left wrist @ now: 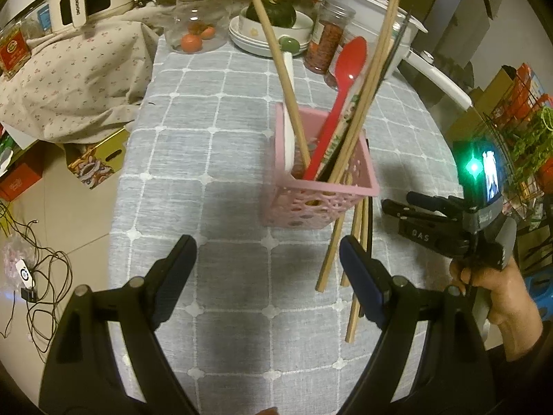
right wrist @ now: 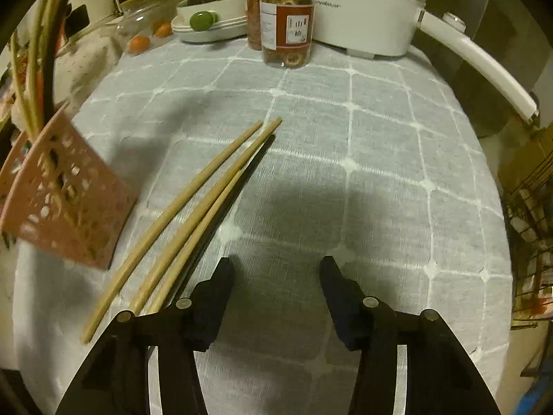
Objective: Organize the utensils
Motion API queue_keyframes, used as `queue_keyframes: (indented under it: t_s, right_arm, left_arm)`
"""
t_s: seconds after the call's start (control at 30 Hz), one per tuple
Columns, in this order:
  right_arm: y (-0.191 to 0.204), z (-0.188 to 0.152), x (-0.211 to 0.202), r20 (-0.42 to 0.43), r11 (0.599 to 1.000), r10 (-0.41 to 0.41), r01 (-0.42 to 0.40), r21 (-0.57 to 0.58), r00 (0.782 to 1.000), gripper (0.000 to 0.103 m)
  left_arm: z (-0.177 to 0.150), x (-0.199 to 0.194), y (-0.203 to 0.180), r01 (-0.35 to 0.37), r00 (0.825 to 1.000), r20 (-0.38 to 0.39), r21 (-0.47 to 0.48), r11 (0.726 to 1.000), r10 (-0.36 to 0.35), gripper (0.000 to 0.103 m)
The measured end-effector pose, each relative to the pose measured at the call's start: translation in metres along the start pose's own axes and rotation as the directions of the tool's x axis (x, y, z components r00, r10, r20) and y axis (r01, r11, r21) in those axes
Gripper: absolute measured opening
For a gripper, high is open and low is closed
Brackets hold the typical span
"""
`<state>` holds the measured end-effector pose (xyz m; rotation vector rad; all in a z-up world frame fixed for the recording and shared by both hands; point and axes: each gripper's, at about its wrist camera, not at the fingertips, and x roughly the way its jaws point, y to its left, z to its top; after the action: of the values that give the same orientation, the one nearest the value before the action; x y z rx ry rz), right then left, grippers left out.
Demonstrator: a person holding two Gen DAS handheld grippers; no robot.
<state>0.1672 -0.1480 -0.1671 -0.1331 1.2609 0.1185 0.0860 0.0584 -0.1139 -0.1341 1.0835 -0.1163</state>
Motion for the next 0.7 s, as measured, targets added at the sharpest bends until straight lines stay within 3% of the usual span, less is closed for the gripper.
queue_keyframes:
  t_s: [0.1,0.17,0.3,0.5,0.7]
  right_arm:
    - [-0.014,-0.004,-0.005,-0.02,0.997,0.063,-0.062,0.049,0.998,0.04]
    - [-0.029,-0.007,-0.007,-0.024,0.978,0.163,-0.158,0.135,0.986,0.04]
    - [-0.038,-0.005,-0.011,0.0,0.947,0.243,-0.238,0.216,0.97,0.04]
    - [-0.008,0.01,-0.004,-0.005,0.966,0.208,-0.205,0.156,0.978,0.04]
    - [0.015,0.025,0.009,-0.025,0.991,0.109,-0.106,0.084,0.994,0.039]
  left_arm:
    - [-0.002,-0.001,0.0,0.023,1.0,-0.008,0.0,1.0,-0.023,0.085]
    - [-0.002,-0.003,0.001,0.052,0.999,-0.012,-0.008,0.999,-0.053,0.085]
    - [0.001,-0.005,-0.002,0.063,0.998,-0.006,-0.011,0.998,-0.063,0.085]
    - [0.004,-0.006,-0.008,0.081,0.997,-0.008,-0.002,0.997,-0.081,0.085]
    - [0.003,-0.008,-0.008,0.09,0.996,-0.014,0.0,0.996,-0.09,0.085]
